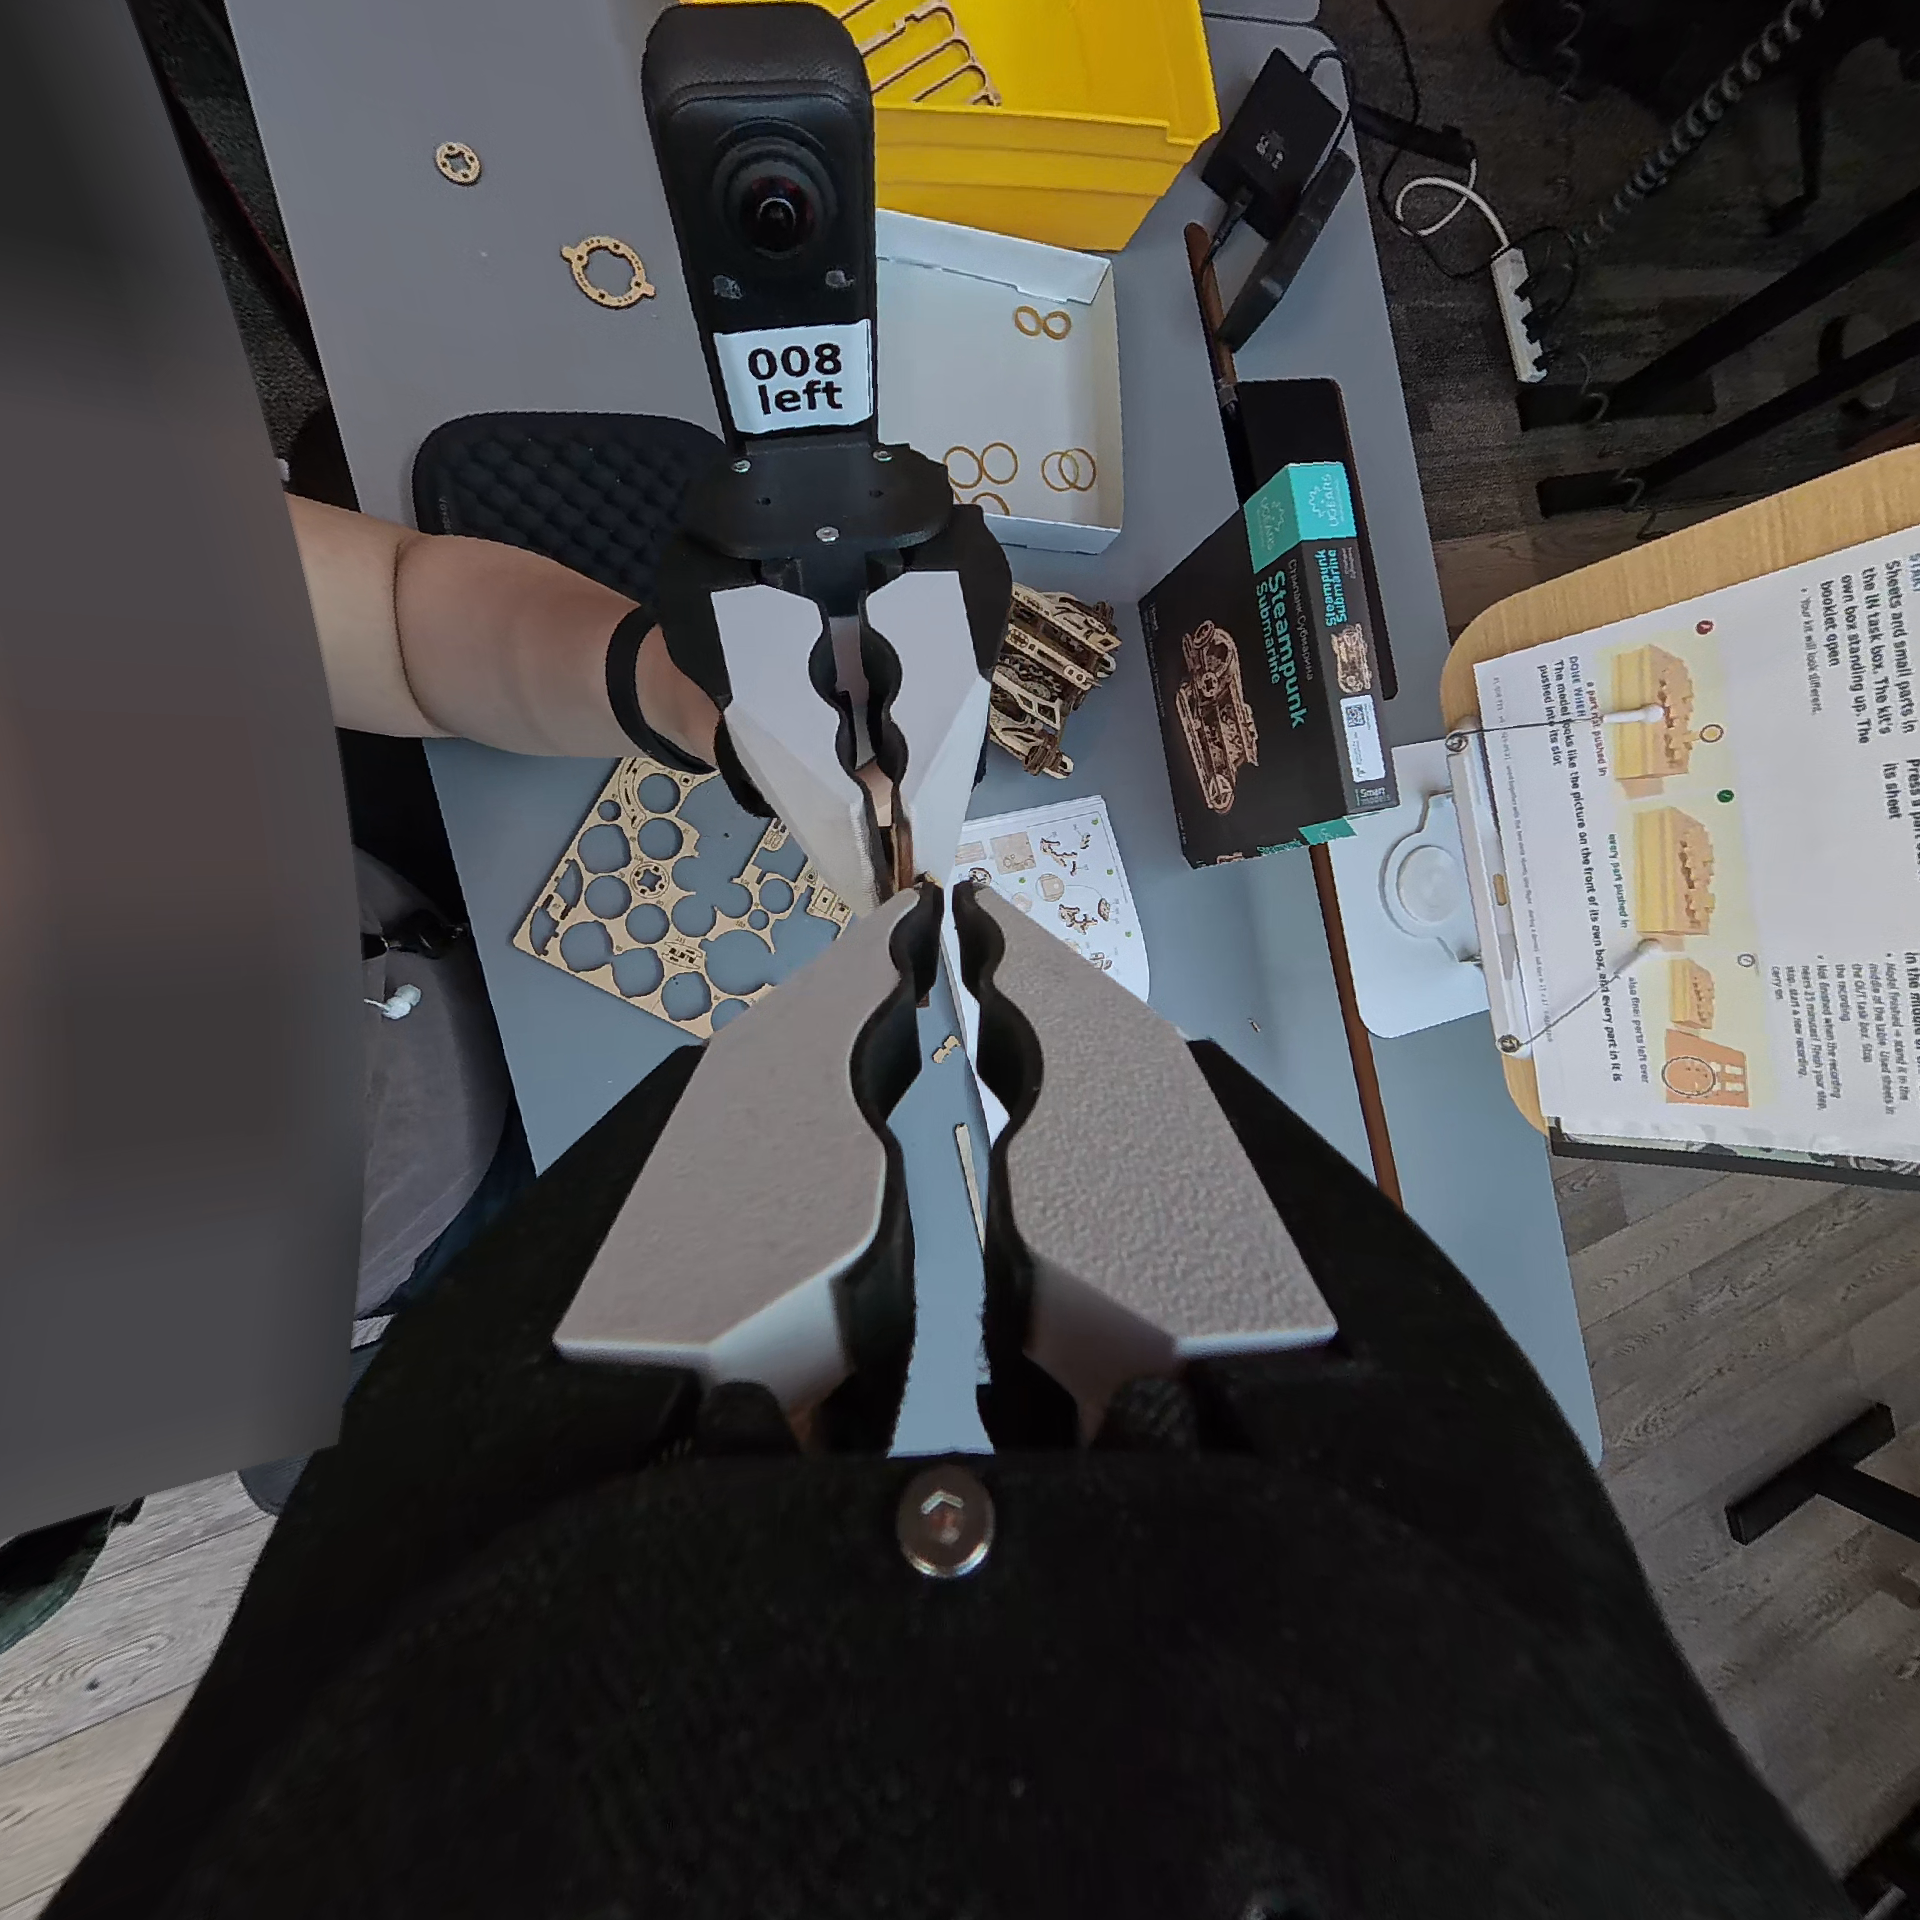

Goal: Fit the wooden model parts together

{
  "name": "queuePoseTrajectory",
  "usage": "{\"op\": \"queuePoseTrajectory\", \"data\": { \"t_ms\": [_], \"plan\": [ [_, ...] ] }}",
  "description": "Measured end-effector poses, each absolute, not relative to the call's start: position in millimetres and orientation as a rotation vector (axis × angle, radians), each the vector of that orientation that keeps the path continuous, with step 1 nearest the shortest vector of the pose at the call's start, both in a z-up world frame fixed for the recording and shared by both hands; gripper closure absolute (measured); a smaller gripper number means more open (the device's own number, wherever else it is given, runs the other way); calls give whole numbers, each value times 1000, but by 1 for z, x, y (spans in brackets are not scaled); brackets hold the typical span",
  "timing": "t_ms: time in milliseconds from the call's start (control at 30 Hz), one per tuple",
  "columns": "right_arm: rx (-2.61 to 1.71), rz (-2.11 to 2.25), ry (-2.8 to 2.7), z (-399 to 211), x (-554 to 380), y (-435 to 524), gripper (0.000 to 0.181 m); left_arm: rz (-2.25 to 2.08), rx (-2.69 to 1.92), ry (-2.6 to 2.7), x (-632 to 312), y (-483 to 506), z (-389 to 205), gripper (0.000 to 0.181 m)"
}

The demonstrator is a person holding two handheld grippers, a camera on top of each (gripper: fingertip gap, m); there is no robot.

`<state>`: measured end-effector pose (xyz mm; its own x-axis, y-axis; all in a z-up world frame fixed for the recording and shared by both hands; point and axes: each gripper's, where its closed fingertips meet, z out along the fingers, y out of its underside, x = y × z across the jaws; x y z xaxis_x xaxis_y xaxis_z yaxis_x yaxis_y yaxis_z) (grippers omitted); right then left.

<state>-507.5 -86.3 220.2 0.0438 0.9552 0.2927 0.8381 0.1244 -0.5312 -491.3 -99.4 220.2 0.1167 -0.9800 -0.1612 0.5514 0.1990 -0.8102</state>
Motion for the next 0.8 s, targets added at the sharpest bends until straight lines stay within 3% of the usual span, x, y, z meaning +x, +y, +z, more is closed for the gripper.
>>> {"op": "queuePoseTrajectory", "data": {
  "t_ms": [700,800],
  "plan": [
    [-1679,215,-1810,229,-507,-86,179,-1236,-653,820,-493,-102,221,181],
    [-1612,286,-1844,241,-501,-90,168,-1238,-627,849,-494,-106,220,181]
  ]
}}
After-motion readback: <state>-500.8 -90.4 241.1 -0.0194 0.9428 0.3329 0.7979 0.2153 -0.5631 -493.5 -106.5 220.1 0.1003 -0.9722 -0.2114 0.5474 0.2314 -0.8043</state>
